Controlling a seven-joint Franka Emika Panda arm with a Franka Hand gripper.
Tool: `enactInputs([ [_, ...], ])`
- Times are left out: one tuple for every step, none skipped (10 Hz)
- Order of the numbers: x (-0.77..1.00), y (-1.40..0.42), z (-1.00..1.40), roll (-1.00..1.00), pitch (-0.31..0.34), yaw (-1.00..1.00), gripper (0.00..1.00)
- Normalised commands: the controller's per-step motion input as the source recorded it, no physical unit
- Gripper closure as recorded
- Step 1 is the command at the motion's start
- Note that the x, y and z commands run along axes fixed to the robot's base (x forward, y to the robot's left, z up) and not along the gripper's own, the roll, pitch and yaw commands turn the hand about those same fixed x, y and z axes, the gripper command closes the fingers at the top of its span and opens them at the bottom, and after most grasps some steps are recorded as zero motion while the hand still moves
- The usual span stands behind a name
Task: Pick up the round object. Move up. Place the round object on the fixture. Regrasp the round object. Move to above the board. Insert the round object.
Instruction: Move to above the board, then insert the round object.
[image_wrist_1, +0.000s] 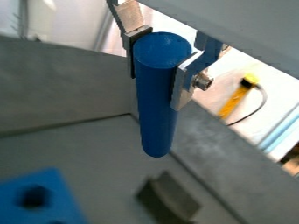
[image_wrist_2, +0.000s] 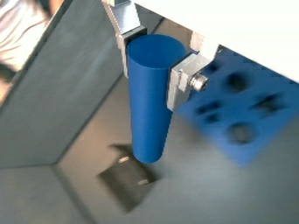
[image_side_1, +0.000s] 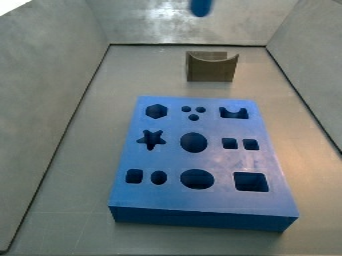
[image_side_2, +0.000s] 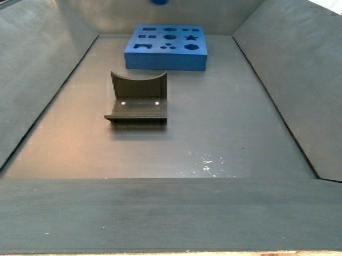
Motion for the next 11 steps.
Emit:
enactInputs([
  [-0.68,-0.48,0.4,-1.0,0.126,-0.13,1.0],
  [-0.34,-0.2,0.17,-1.0,0.135,-0.12,1.0],
  [-0.19,-0.11,0.09,-1.0,0.14,-0.11,1.0],
  [-0.1,-0.03,0.04,-1.0,0.133,-0.08,1.0],
  [-0.08,0.0,0.02,-1.0,0.122,-0.08,1.0],
  [-0.08,0.03,0.02,-0.99,0.098,-0.06,1.0],
  [-0.07,0.03,0.01,-0.83,0.066,-0.05,1.0],
  [-0.06,0.03,0.0,-0.53,0.014,-0.02,1.0],
  [-0.05,0.02,0.01,-0.35,-0.006,-0.01,1.0],
  [-0.04,0.02,0.0,-0.21,-0.012,-0.01,1.0],
  [0.17,-0.02,-0.43,-0.24,-0.046,-0.04,1.0],
])
